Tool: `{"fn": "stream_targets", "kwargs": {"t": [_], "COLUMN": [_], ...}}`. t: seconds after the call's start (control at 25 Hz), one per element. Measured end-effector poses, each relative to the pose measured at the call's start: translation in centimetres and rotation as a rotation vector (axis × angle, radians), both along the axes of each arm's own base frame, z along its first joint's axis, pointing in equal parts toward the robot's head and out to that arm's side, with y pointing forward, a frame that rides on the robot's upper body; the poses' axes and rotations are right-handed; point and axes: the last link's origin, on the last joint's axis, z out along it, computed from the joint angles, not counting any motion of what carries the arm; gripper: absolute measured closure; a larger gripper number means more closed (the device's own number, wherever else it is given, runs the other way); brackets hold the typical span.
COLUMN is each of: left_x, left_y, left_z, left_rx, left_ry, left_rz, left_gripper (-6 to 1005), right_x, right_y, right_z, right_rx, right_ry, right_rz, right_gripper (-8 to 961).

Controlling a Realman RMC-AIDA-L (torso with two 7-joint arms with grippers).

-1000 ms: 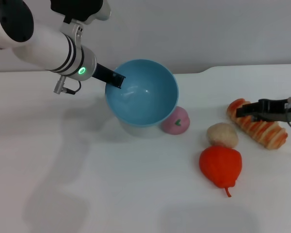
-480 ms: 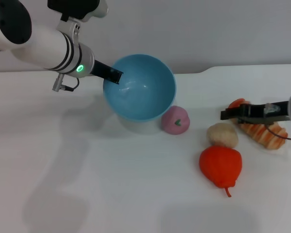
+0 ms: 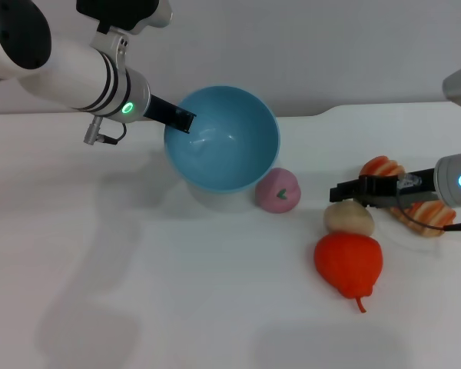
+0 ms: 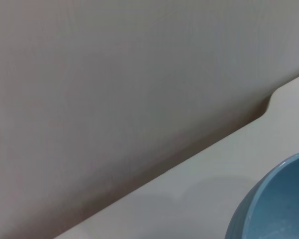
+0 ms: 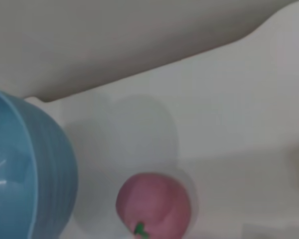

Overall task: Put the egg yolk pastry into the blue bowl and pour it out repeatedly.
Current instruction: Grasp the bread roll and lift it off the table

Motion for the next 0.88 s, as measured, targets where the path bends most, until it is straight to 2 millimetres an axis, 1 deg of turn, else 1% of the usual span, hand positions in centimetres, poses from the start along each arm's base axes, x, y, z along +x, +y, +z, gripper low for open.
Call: {"fn": "stream_targets", "kwargs": {"t": [0.16, 0.32, 0.6, 0.8, 0.88], "left_x": [0.0, 0.1, 0.0, 0.0, 0.1], "left_y": [0.0, 0.0, 0.0, 0.0, 0.0], "left_z": [0.0, 0.0, -0.1, -0.1, 0.0], "left_rx": [0.000, 0.002, 0.001, 0.000, 0.001], "left_ry": [-0.001, -0.004, -0.004, -0.003, -0.004], "left_rz": [0.000, -0.002, 0.001, 0.001, -0.001], "left_gripper": [1000, 1000, 999, 1000, 1000], "right_x": [0.0, 0.4, 1.4, 1.4, 1.2], "right_y": [-0.6, -1.2, -1.7, -1.6, -1.4], "right_z": [-0.3, -0.7, -0.4, -0.1, 0.0], "right_rx": [-0.040, -0.063, -0.059, -0.045, -0.041], "right_ry": [0.017, 0.013, -0.012, -0.032, -0.039], "right_rz": [-0.011, -0.025, -0.025, 0.019, 0.041], "right_gripper": [505, 506, 507, 508, 553]}}
